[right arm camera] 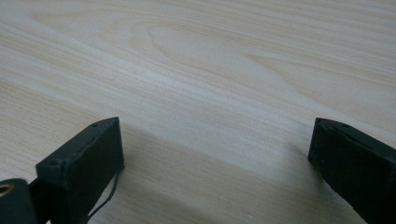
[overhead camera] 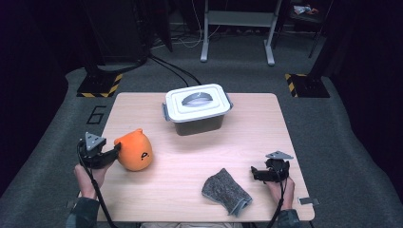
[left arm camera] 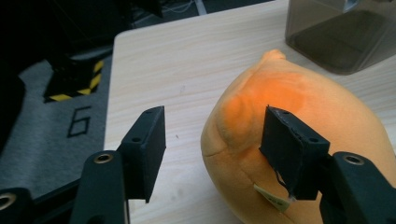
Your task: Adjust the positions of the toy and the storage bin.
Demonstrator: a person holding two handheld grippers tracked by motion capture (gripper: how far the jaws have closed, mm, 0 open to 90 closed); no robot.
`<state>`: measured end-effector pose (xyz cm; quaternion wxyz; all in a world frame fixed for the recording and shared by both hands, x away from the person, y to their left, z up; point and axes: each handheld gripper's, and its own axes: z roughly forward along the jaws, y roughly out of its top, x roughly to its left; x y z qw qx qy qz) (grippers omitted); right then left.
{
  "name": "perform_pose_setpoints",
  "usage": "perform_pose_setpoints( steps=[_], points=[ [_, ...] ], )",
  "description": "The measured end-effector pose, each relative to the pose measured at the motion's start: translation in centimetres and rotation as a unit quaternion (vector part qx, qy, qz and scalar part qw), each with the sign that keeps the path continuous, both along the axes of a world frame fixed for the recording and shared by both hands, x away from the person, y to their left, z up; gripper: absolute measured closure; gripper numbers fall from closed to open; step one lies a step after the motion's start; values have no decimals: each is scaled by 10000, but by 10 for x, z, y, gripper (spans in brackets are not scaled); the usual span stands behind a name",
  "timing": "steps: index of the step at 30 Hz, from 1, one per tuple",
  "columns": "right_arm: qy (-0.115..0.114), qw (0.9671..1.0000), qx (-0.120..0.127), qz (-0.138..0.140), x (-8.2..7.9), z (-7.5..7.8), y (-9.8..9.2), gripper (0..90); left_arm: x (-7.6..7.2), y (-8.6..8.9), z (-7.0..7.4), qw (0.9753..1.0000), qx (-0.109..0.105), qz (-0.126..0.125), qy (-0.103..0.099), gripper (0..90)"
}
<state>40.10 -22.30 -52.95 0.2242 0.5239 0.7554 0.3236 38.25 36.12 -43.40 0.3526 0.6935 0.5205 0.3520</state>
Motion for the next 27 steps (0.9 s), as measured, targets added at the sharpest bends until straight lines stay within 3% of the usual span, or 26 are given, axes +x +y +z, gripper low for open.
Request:
perform_pose_setpoints(
  steps=[3,7,11,19,27],
  points=[
    [1,10000,2,-3,0,0,0,24,-1,-3,0,10000,1,-38,-77,388],
    [2,10000,-2,3,0,0,0,24,8,-7,-9,9991,-21,-298,299,397],
    [-1,10000,-2,1,0,0,0,24,13,-5,-15,9976,-354,-406,428,401],
    [-1,10000,-3,4,0,0,0,24,11,-7,-12,9974,-406,-474,369,377],
    [15,10000,23,-36,0,0,0,14,1,-26,-4,9944,-484,-910,249,249]
  ],
)
